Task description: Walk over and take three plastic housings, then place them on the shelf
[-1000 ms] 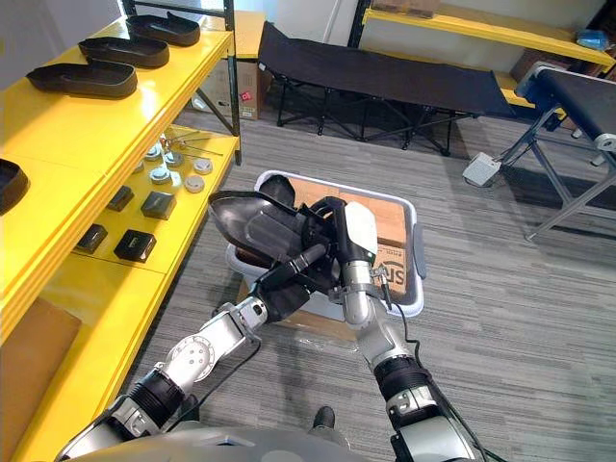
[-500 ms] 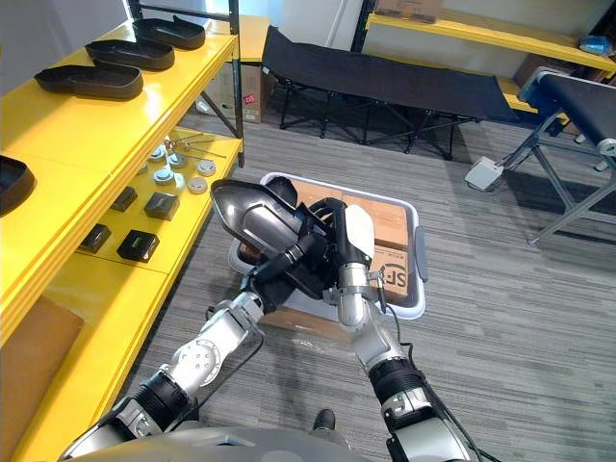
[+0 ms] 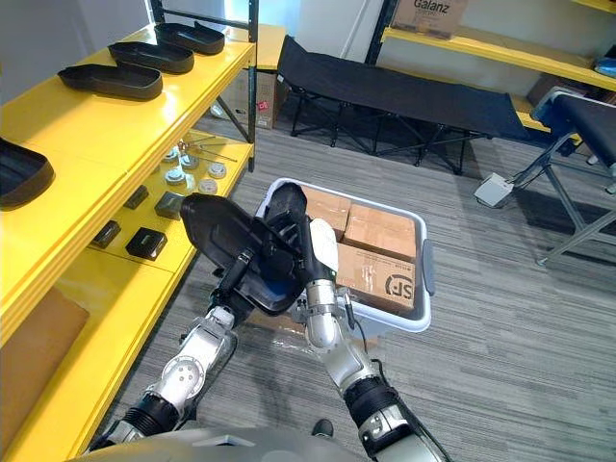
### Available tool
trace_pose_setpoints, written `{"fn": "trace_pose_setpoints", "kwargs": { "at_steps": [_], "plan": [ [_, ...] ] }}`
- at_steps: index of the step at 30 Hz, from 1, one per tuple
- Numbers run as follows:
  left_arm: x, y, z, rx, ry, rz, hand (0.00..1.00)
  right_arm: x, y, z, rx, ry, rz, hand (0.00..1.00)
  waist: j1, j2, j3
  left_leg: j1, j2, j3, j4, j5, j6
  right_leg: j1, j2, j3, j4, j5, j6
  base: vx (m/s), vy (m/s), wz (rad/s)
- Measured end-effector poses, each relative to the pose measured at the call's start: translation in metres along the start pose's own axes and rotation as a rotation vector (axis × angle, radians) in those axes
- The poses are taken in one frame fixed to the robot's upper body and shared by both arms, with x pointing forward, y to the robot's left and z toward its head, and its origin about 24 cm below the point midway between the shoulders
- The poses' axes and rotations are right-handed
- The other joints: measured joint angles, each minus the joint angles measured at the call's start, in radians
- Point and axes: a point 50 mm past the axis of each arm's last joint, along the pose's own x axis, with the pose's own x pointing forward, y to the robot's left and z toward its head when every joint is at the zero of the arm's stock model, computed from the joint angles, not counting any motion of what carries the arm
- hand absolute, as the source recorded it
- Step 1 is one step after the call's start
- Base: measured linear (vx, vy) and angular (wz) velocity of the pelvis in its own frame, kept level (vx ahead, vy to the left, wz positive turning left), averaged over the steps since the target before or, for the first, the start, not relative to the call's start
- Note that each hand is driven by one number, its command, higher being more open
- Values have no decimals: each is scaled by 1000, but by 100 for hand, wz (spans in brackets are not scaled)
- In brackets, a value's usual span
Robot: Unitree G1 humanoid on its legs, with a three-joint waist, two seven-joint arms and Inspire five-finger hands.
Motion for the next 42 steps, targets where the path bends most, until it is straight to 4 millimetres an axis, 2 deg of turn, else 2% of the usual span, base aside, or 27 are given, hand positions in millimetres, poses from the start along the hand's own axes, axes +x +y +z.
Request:
{"fn": "trace_pose_setpoints", "kwargs": {
  "at_steps": [1, 2, 4, 7, 9, 11, 14, 16, 17, 18, 19, 21, 23, 26, 30, 32, 36, 39, 42],
  "plan": [
    [0, 0, 0, 0, 4, -1, 0, -1, 0, -1, 1, 3, -2, 0, 0, 0, 0, 0, 0, 0, 0, 0, 0, -1, 0, 0, 0, -1, -1, 0, 0, 0],
    [0, 2, -1, -3, 12, -8, 0, -3, 0, -1, 4, 4, -5, 100, -2, 0, 0, 0, 0, 1, 0, 0, -1, -1, 0, 1, 2, -1, -1, 0, 0, 0],
    [0, 3, -2, -8, 15, -13, 0, -5, 1, -1, 11, -1, -2, 100, -3, 0, 0, 0, 0, 2, 0, 0, -2, -2, 0, 1, 5, -1, -1, 0, 0, 0],
    [1, -4, 1, -131, -37, -40, 0, -14, 4, -4, 21, 12, -3, 100, -5, -1, -1, 0, 0, 3, 0, 1, -1, -3, 0, 2, 5, -1, -1, 0, 0, 0],
    [0, -11, 10, -134, -118, -68, 0, -20, 8, -4, 37, 25, 1, 100, -7, -2, -2, 0, 1, 6, 1, 3, 2, -3, 0, 5, 5, 0, -1, 16, -4, -6],
    [-1, -21, 20, -86, -196, -95, 0, -21, 9, 4, 85, 18, -18, 100, -7, -2, -2, 0, 1, 8, 1, 2, 2, -3, 0, 9, 5, 1, -1, 8, -1, -3],
    [-11, -52, 49, 56, -417, -140, 0, -22, 3, 16, 155, -2, -65, 100, -6, -2, -2, 12, 0, 15, 1, 0, 1, -2, 0, 8, 5, 0, -3, 0, 0, -4],
    [-25, -75, 75, 185, -603, -159, 0, -18, -4, 33, 241, -46, -125, 100, -12, 7, -11, 19, -1, 24, 1, -10, 3, -1, -1, 10, 5, -3, -7, 3, -1, -9],
    [-29, -79, 80, 225, -652, -158, 0, -17, -6, 36, 253, -56, -139, 100, -17, 9, -13, 19, -1, 24, 1, -12, 1, -1, -1, 10, 5, -3, -7, 3, 0, -4],
    [-38, -85, 93, 309, -773, -132, 0, -15, -11, 38, 272, -62, -168, 100, -24, 15, -16, 20, -2, 24, 1, -13, 0, -1, -1, 10, 5, -4, -8, 0, 0, 0],
    [-48, -90, 106, 378, -895, -96, 0, -16, -17, 34, 302, -31, -205, 100, -27, 19, -19, 22, -2, 26, 1, -14, -2, 0, -1, 11, 5, -4, -8, 0, 0, 0],
    [-59, -94, 118, 493, -1051, -19, 0, -20, -30, 23, 363, 38, -267, 100, -26, 25, -22, 22, -2, 26, 1, -17, -3, -1, -2, 11, 5, -5, -9, 0, 0, 0],
    [-74, -94, 134, 643, -1244, 116, 0, -31, -51, 4, 449, 139, -371, 100, -26, 36, -28, 23, -2, 29, 1, -17, -3, -2, -2, 11, 5, -5, -10, 8, -2, -2],
    [-84, -87, 145, 795, -1352, 272, 0, -44, -73, -4, 567, 174, -431, 100, -32, 48, -33, 38, -2, 46, 1, -29, -6, -3, -2, 29, 5, -7, -12, 17, 0, -17],
    [-86, -74, 145, 968, -1335, 364, 0, -51, -84, -2, 628, 144, -394, 100, -64, 60, -40, 43, -1, 58, 1, -36, -5, -7, -3, 37, 5, -13, -16, 7, -1, -10],
    [-87, -70, 142, 1000, -1307, 361, 0, -56, -83, -4, 670, 149, -352, 100, -81, 64, -41, 43, -1, 59, 1, -40, -2, -8, -3, 38, 4, -16, -16, 8, -2, -4],
    [-85, -67, 133, 1023, -1214, 252, 0, -72, -75, -14, 708, 239, -285, 100, -81, 80, -41, 43, -1, 68, 1, -40, 0, -14, -3, 45, 5, -17, -14, 18, 0, -6],
    [-88, -57, 122, 1013, -1111, 180, 0, -86, -73, -29, 692, 333, -273, 100, -81, 96, -48, 43, -1, 77, 1, -42, 0, -20, -3, 52, 5, -14, -7, 41, 0, -7],
    [-92, -47, 117, 977, -1033, 149, 0, -93, -75, -35, 674, 363, -252, 100, -84, 104, -48, 43, -1, 82, 1, -44, 0, -18, -3, 54, 5, -13, -4, 39, 0, -5]
  ]
}}
